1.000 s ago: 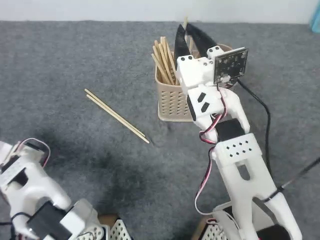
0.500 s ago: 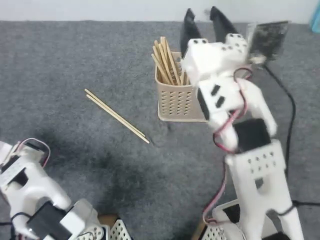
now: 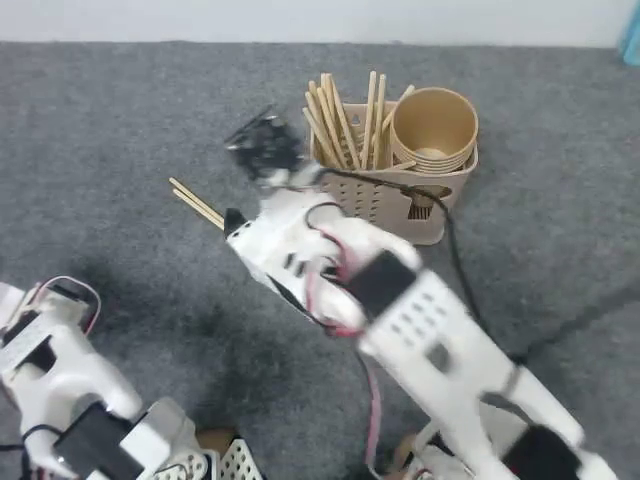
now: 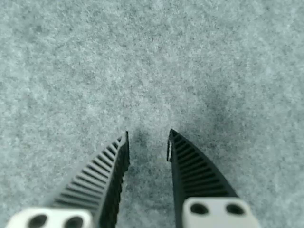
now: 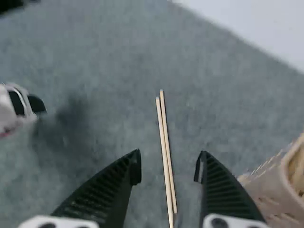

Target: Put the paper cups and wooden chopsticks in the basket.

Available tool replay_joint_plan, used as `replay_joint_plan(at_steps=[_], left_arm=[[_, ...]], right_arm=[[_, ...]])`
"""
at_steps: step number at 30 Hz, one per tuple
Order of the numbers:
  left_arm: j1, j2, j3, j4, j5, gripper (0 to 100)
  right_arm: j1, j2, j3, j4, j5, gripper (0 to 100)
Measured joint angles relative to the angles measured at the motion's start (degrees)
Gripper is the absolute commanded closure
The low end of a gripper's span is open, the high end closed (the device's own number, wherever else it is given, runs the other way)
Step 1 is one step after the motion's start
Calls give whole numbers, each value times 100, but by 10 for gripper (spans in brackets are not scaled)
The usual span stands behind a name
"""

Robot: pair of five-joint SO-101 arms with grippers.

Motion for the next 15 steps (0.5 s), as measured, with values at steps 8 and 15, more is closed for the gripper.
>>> replay_joint_plan(at_steps=[8, 15], left_arm=[[0, 0, 0, 0, 0, 874], [0, 0, 0, 0, 0, 874]], right_arm=[[-18, 2505, 0, -378, 659, 805], [9, 3991, -18, -1134, 1116, 805]])
